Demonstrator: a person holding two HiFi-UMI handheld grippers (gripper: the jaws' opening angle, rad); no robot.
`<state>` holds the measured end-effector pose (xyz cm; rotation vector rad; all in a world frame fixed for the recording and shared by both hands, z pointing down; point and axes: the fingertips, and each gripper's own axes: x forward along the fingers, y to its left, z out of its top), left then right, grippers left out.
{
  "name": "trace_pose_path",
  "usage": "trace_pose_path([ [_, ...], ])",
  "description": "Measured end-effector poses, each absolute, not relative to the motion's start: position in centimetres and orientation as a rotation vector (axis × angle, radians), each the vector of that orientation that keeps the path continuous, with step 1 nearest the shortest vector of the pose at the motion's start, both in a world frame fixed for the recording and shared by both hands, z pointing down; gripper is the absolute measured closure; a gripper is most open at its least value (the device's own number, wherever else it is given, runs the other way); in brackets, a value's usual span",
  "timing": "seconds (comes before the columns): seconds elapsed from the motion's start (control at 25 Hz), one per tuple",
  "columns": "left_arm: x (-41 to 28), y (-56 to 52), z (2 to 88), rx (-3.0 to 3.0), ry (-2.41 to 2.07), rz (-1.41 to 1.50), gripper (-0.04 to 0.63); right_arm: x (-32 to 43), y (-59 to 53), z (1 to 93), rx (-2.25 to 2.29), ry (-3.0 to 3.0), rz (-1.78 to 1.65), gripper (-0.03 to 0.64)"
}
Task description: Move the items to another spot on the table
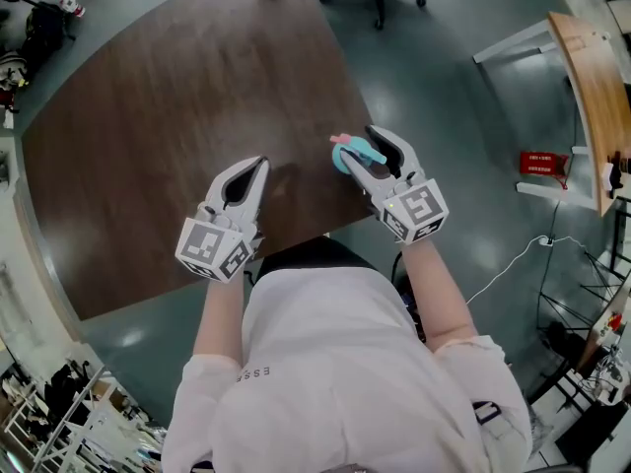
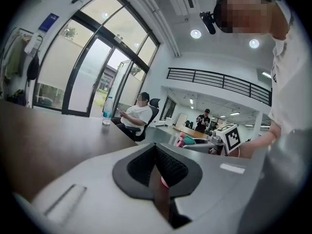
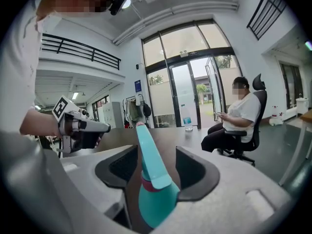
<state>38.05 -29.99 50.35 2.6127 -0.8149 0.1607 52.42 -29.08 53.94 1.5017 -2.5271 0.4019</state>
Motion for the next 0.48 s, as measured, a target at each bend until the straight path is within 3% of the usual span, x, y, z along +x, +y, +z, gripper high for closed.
trace_pose_path([
  [0.08,38.1,-29.7,50.9,2.601,-0.812,0.165,0.588,52.2,-29.0,54.3,1.483,-2.528,0.395,0.402],
  [0.16,38.3,-29.5,51.2,2.59,-0.812,0.163,0.588,52.3,-29.1,54.5,1.467,-2.524,0.383,0.485],
  [0.48,37.7,-28.7,50.5,2.585,-0.872,0.129,0.588,53.4,-28.7,54.2,1.45,-2.503,0.344,0.492],
])
